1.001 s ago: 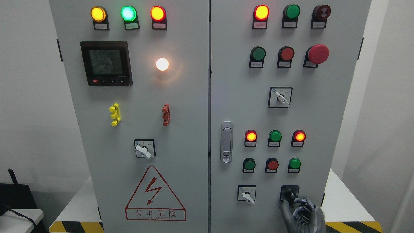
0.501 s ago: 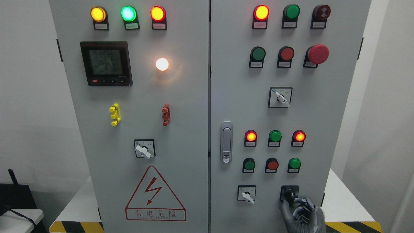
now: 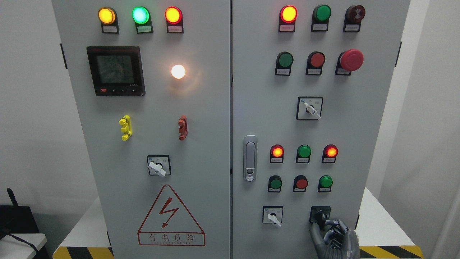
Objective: Trip black knob to open circuit
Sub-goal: 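Twist the black knob with the right hand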
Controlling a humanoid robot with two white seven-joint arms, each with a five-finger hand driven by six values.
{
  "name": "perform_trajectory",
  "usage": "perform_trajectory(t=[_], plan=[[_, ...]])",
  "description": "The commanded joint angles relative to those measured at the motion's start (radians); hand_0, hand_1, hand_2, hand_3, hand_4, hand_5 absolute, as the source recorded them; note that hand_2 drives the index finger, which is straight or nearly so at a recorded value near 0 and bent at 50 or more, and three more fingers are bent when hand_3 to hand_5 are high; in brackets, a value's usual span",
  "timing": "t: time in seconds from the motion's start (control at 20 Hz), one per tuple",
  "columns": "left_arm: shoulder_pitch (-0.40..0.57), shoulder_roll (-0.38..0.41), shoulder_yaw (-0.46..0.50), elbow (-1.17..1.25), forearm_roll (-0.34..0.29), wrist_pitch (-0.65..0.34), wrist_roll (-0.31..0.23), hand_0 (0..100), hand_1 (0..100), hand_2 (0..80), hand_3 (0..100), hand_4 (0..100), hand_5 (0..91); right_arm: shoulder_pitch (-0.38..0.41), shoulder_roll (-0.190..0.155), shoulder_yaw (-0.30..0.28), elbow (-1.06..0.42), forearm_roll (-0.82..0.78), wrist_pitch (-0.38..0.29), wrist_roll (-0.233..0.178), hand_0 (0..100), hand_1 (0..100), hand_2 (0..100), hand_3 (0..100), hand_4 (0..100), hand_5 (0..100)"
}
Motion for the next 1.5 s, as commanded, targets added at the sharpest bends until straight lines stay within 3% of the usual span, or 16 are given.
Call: perform_trajectory(t=[0.0, 0.85, 1.05, 1.45], plan=[[-0.008, -0.001, 0.000, 0.000, -0.032, 0.001, 0.001, 12, 39, 0.0, 0, 0, 0.0, 0.000, 0.000, 0.023, -0.002, -0.007, 0.000, 0.001, 61, 84, 66, 94, 94, 98], [-0.008, 0.000, 0.000, 0.000, -0.034, 0.001, 0.001, 12, 39, 0.0, 0, 0, 0.0, 0.000, 0.000, 0.036, -0.002, -0.064, 0.000, 0.008, 62, 85, 67, 94, 95, 98], [-0.008, 0.000, 0.000, 0.000, -0.034, 0.001, 0.001, 12, 39, 0.0, 0, 0, 0.0, 0.000, 0.000, 0.042, -0.002, -0.064, 0.000, 0.035, 62, 85, 67, 94, 95, 98], [-0.008, 0.000, 0.000, 0.000, -0.032, 0.001, 0.001, 12, 39, 0.0, 0, 0, 0.0, 0.000, 0.000, 0.042, -0.003, -0.073, -0.002, 0.037, 62, 85, 67, 94, 95, 98]])
